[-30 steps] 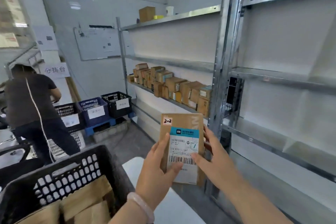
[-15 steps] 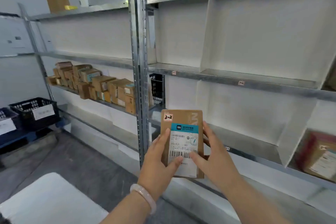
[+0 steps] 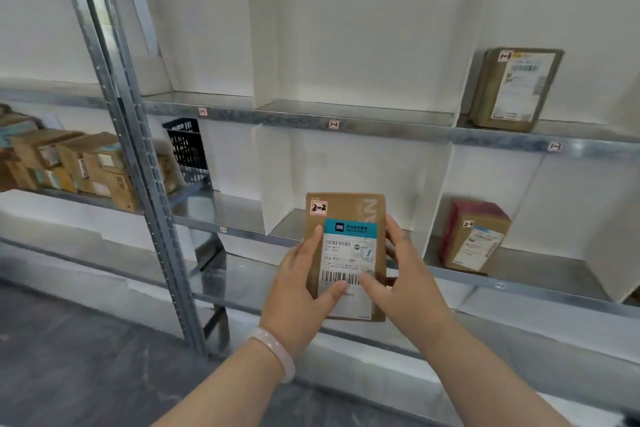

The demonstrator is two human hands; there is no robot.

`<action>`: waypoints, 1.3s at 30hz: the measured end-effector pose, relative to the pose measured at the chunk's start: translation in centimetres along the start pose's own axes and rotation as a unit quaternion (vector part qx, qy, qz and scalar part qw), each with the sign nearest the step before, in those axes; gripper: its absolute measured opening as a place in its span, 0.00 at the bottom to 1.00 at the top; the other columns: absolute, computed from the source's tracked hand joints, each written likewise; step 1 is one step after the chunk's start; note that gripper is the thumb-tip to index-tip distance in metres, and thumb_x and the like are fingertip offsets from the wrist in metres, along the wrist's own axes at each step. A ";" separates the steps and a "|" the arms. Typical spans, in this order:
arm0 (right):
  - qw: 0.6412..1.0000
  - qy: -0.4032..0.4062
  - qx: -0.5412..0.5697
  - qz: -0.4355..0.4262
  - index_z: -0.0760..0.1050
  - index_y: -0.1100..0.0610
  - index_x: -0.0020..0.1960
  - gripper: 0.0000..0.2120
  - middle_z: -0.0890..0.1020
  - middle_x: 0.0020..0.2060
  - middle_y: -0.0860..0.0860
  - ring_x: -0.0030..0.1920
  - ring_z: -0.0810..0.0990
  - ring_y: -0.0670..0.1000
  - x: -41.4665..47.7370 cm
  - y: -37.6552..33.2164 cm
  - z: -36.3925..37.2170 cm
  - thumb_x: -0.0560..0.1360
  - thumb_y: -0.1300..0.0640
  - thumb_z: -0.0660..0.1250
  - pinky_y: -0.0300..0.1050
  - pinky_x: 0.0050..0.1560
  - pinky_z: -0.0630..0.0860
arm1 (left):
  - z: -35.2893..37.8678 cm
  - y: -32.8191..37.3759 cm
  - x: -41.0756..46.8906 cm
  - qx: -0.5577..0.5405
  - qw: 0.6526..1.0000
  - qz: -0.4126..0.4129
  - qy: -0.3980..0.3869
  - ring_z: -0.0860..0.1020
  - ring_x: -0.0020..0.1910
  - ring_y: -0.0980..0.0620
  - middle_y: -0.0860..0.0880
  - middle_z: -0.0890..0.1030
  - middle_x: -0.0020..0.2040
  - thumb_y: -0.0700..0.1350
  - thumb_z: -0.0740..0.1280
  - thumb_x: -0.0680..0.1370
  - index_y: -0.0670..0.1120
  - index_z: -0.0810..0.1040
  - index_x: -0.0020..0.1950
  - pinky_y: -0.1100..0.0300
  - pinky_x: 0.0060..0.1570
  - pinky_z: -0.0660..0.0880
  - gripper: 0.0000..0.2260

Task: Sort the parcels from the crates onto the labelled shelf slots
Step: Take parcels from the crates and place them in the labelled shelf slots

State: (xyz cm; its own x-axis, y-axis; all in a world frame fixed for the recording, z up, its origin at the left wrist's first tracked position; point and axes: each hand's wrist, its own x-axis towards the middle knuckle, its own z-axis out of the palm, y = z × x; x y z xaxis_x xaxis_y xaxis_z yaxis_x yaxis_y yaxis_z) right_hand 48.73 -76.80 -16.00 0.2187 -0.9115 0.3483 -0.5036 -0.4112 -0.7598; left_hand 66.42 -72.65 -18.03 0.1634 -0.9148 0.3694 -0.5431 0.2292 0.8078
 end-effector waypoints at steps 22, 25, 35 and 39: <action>0.993 0.018 -0.113 0.040 0.44 0.32 0.74 0.43 0.61 0.69 0.31 0.68 0.60 0.33 5.4 3.6 5.3 0.73 0.48 0.70 0.39 0.65 0.69 | 1.7 -9.9 9.1 -0.064 0.994 -0.004 -0.088 0.68 0.69 0.55 0.56 0.68 0.68 0.51 0.74 0.74 0.77 0.54 0.71 0.48 0.65 0.74 0.39; 0.988 0.000 -0.146 0.041 0.42 0.29 0.73 0.40 0.55 0.73 0.32 0.70 0.55 0.33 7.4 3.8 7.8 0.74 0.44 0.68 0.35 0.66 0.62 | 0.5 -12.4 11.6 -0.053 0.994 -0.009 -0.095 0.68 0.69 0.55 0.57 0.67 0.69 0.51 0.74 0.74 0.80 0.51 0.68 0.47 0.67 0.73 0.40; 0.973 -0.046 -0.212 0.075 0.40 0.26 0.71 0.38 0.40 0.68 0.22 0.67 0.44 0.25 11.9 6.0 13.6 0.74 0.39 0.64 0.37 0.67 0.60 | 0.1 -19.6 18.1 -0.078 0.985 -0.036 -0.146 0.70 0.69 0.53 0.56 0.68 0.69 0.49 0.73 0.75 0.69 0.56 0.74 0.50 0.62 0.77 0.36; 0.967 -0.072 -0.228 0.088 0.34 0.23 0.67 0.38 0.36 0.65 0.21 0.71 0.49 0.32 14.0 7.3 14.7 0.75 0.37 0.62 0.39 0.68 0.63 | 1.2 -22.2 20.1 -0.080 0.985 -0.057 -0.141 0.72 0.67 0.53 0.59 0.68 0.68 0.55 0.72 0.73 0.70 0.55 0.73 0.59 0.57 0.79 0.35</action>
State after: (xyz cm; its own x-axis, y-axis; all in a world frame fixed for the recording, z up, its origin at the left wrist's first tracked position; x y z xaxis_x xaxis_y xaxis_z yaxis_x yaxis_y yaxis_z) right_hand 60.41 -92.73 -24.76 0.1948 -0.9721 0.1306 -0.8524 -0.2337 -0.4678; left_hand 80.81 -96.53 -29.08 -0.0308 -0.9885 0.1482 -0.3942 0.1482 0.9070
